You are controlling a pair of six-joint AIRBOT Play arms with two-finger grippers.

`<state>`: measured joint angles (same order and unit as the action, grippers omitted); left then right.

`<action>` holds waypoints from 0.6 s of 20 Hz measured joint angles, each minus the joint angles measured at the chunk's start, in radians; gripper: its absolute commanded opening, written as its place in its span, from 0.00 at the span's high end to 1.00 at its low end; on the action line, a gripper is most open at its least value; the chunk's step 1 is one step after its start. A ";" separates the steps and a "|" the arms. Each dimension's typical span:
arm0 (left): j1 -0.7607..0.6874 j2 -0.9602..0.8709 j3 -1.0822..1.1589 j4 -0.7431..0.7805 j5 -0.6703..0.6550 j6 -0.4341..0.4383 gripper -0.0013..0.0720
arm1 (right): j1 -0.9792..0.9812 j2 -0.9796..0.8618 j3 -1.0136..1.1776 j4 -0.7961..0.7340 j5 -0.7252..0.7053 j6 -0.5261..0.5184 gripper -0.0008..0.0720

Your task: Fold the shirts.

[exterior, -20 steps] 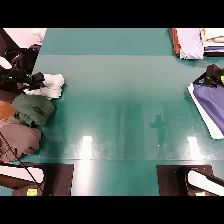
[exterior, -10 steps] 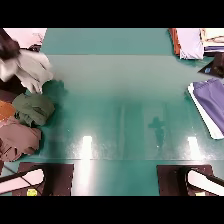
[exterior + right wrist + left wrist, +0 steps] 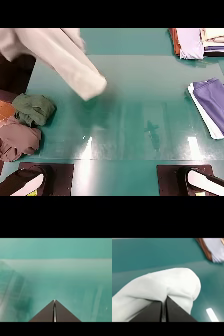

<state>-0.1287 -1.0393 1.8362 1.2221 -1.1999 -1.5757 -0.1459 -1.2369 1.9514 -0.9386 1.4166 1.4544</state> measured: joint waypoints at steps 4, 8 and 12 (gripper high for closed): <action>-0.170 -0.026 -0.146 0.000 -0.013 -0.047 0.94 | 0.000 0.000 0.043 0.004 0.043 0.000 0.96; -0.341 -0.066 -0.378 -0.003 0.087 -0.097 0.69 | 0.000 0.000 0.041 0.004 0.097 0.000 0.96; -0.460 -0.108 -0.538 -0.019 0.194 -0.106 0.08 | 0.000 0.000 0.011 0.004 0.125 0.000 0.96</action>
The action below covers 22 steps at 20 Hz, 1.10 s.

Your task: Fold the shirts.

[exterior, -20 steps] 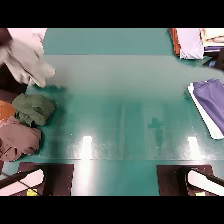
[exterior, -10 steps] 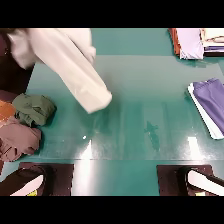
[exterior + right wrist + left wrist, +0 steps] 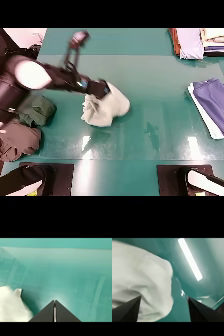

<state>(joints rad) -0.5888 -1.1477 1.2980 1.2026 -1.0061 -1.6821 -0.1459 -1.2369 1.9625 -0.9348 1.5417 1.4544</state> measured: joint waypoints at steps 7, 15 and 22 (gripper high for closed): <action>0.146 -0.032 -0.009 0.063 0.055 0.074 0.08 | 0.000 0.000 -0.079 0.000 0.019 0.000 0.96; 0.377 -0.301 -0.007 -0.071 0.039 0.233 0.08 | 0.000 0.000 -0.247 0.000 0.023 0.000 0.96; 0.400 -0.493 -0.006 -0.248 0.086 0.404 0.21 | 0.002 0.000 -0.406 0.000 -0.002 0.000 0.96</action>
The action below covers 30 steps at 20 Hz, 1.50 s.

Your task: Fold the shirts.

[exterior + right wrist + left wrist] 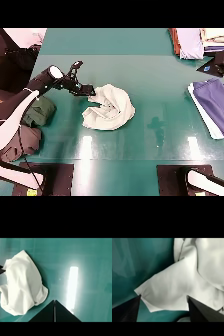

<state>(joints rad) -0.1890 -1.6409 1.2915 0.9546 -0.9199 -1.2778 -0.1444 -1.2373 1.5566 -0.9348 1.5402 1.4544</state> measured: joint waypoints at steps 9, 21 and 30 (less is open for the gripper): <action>-0.018 -0.006 0.087 -0.018 0.027 0.050 0.95 | 0.148 0.000 -0.198 0.001 -0.077 0.000 0.62; -0.019 0.111 0.260 0.096 -0.069 0.055 0.94 | 0.515 -0.264 -0.530 0.274 -0.497 -0.158 0.36; -0.019 0.118 0.265 0.101 -0.098 0.055 0.95 | 0.632 -0.476 -0.348 0.353 -0.526 -0.213 0.97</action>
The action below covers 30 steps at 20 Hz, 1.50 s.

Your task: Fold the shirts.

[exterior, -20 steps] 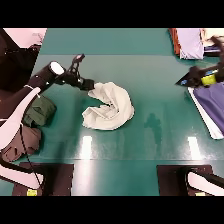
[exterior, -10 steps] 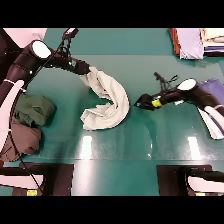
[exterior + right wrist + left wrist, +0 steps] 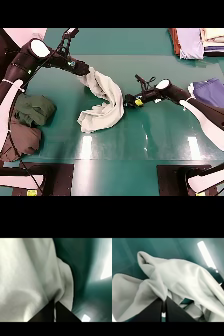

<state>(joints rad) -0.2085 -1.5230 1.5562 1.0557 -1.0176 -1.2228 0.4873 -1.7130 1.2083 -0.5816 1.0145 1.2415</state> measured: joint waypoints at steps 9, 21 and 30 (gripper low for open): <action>0.000 0.174 0.060 0.015 0.045 0.001 0.94 | -0.086 0.132 0.206 -0.179 0.068 0.039 0.97; 0.000 0.422 0.361 0.008 -0.006 0.072 0.94 | -0.233 0.454 0.669 -0.504 0.286 0.124 0.97; -0.001 0.492 0.502 -0.021 0.019 0.101 0.94 | -0.239 0.534 0.790 -0.532 0.194 0.127 0.97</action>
<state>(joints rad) -0.2096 -1.0306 2.0583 1.0351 -0.9985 -1.1221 0.2481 -1.1786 1.9984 -1.1137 1.2087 1.3685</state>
